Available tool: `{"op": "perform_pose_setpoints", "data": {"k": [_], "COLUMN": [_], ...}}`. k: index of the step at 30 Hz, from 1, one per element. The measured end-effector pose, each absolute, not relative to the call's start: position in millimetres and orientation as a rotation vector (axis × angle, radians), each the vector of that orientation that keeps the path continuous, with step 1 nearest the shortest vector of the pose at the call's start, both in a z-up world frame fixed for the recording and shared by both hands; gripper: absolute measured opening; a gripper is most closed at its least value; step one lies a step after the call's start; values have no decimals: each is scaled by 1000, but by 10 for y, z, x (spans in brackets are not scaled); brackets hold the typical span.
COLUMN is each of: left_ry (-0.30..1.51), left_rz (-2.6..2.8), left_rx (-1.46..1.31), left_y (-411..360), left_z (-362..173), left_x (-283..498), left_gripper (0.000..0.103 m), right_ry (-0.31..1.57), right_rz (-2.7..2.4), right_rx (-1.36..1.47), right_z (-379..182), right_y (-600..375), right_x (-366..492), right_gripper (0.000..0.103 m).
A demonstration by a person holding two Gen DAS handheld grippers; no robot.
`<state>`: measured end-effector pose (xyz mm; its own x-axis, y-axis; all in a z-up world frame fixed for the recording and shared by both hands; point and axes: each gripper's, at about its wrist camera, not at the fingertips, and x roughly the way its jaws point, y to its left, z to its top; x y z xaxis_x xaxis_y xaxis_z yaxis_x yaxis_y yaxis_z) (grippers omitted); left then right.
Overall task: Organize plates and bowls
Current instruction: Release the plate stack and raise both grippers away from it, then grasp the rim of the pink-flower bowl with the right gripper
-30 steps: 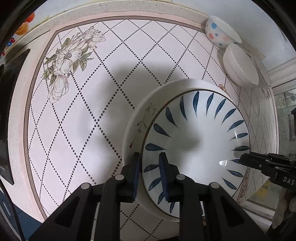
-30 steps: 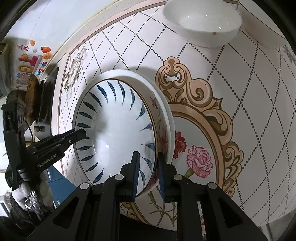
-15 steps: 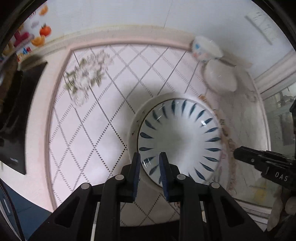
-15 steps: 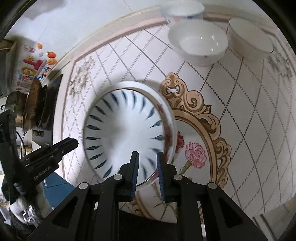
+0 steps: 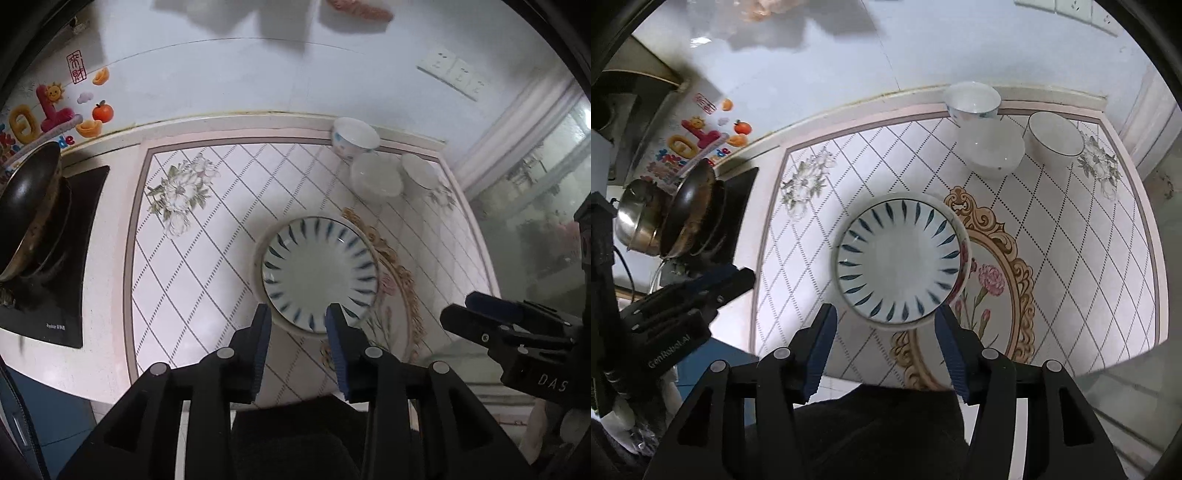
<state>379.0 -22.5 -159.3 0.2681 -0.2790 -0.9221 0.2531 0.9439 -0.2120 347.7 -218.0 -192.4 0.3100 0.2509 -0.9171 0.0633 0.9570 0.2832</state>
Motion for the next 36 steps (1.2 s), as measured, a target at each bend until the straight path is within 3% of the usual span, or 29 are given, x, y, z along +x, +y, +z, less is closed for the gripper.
{"op": "perform_pose_setpoints", "data": {"k": [3,9,17,25,32,36], "left_ry": [1238,1238,1215,1241,1355,1445], "left_rz": [-363,-338,-242,-183,-209,-211], "left_rx": [-12,-25,-56,-133,-177,-173], "left_y": [-223,-276,-634,-1300,-1866,-2101], "left_z": [-1512,-1482,-1633,-2091,-2710,-3099], "left_x": [3679,3641,4092,5096,5883,6202], "left_gripper": [29,29,29,29,29,29], "right_ry": [1225,1208,1225,1240,1331,1352], "right_rz": [113,130,170,108,135,141], "right_rx": [291,319,410,463,606,648], "right_z": [-1762,-1650,-1938,-2456,-3199,-3515], "right_y": [-2172,-2262,-2825,-3796,-4383,-4523], "right_x": [3333,3191,3586,4605,5435,5707], "right_gripper": [73,73,73,73,73,68]}}
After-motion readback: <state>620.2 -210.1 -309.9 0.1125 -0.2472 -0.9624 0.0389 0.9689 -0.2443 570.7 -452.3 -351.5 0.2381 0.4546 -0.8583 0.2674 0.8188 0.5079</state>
